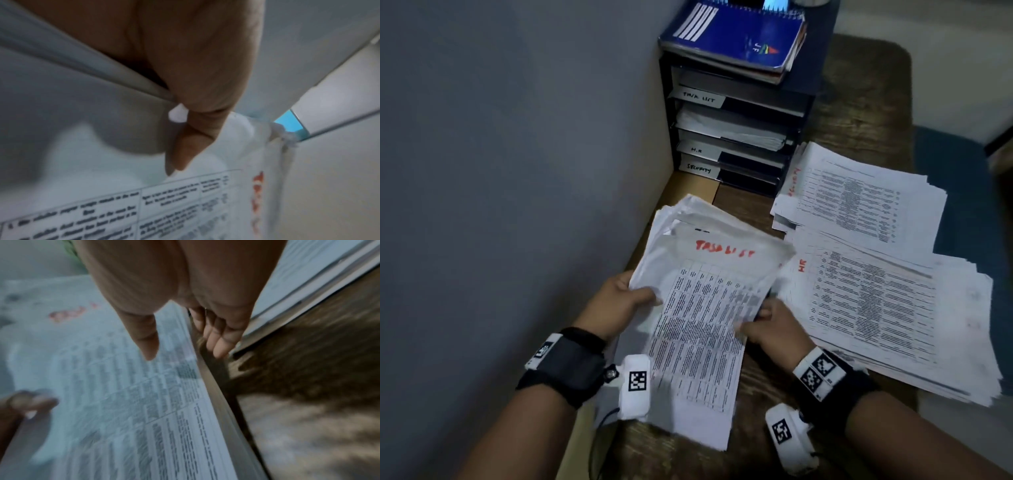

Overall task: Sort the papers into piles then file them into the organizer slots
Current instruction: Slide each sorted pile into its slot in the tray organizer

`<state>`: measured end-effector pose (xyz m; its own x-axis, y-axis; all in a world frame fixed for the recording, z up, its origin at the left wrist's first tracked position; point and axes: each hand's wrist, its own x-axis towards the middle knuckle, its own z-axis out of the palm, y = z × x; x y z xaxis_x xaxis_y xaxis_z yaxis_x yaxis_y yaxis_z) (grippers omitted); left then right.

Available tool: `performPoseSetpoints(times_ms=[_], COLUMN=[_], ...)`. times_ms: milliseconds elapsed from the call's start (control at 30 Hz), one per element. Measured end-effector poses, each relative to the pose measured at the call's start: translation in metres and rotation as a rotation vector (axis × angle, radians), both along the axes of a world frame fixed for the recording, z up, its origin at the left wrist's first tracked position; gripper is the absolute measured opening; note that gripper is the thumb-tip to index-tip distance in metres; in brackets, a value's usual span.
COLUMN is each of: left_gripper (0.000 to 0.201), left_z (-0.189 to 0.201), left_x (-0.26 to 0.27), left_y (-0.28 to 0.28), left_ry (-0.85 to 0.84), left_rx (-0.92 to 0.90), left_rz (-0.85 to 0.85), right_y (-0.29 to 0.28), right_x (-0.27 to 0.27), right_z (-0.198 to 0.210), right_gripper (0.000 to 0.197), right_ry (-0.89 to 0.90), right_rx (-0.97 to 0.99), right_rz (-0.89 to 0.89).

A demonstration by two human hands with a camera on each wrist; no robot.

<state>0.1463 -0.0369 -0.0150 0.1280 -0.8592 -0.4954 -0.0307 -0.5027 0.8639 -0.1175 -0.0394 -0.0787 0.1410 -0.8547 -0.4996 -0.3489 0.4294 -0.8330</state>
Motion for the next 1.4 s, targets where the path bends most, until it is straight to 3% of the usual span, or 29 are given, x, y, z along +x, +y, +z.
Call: performPoseSetpoints(times_ms=[67, 133, 200, 267, 333, 433, 567, 700, 800, 933, 1067, 1233, 1400], left_gripper=[0.013, 0.015, 0.030, 0.044, 0.038, 0.032, 0.058, 0.067, 0.049, 0.041, 0.050, 0.071, 0.029], left_z=[0.006, 0.010, 0.014, 0.017, 0.025, 0.043, 0.061, 0.064, 0.064, 0.078, 0.087, 0.077, 0.075], left_x=[0.000, -0.002, -0.007, -0.014, -0.027, -0.043, -0.051, -0.044, -0.040, -0.043, -0.038, -0.034, -0.043], left_y=[-0.002, -0.005, -0.008, -0.011, -0.011, -0.006, 0.000, 0.002, -0.002, -0.001, 0.010, 0.015, 0.003], left_ry=[0.117, 0.182, 0.204, 0.120, 0.024, -0.011, 0.027, -0.101, -0.174, -0.101, -0.113, 0.007, -0.085], left_rx=[-0.007, -0.029, -0.049, -0.124, -0.253, -0.437, -0.636, -0.815, -0.806, -0.837, -0.904, -0.894, -0.812], left_rz=[0.036, 0.024, -0.025, -0.046, -0.015, 0.105, 0.221, 0.164, 0.169, 0.274, 0.286, 0.227, 0.252], right_y=[-0.008, -0.013, -0.017, -0.021, -0.021, -0.018, -0.011, -0.014, -0.019, -0.021, -0.018, -0.019, -0.025], right_x=[-0.009, -0.017, -0.020, -0.018, -0.015, -0.010, -0.006, -0.003, -0.001, 0.002, -0.001, -0.003, -0.001], right_z=[0.015, 0.028, 0.044, 0.062, 0.081, 0.114, 0.128, 0.121, 0.124, 0.138, 0.157, 0.136, 0.131], right_gripper=[0.050, 0.065, 0.069, 0.046, 0.026, 0.014, 0.030, 0.046, 0.040, 0.032, 0.031, 0.030, 0.034], right_ry=[-0.157, -0.401, -0.491, -0.336, -0.216, -0.235, -0.263, -0.430, -0.425, -0.402, -0.495, -0.457, -0.411], right_rx=[-0.023, 0.088, 0.109, -0.033, -0.189, -0.359, -0.436, -0.382, -0.421, -0.501, -0.613, -0.511, -0.490], right_rz=[-0.095, -0.125, -0.136, -0.148, -0.146, -0.196, -0.181, -0.212, -0.209, -0.209, -0.090, -0.048, -0.083])
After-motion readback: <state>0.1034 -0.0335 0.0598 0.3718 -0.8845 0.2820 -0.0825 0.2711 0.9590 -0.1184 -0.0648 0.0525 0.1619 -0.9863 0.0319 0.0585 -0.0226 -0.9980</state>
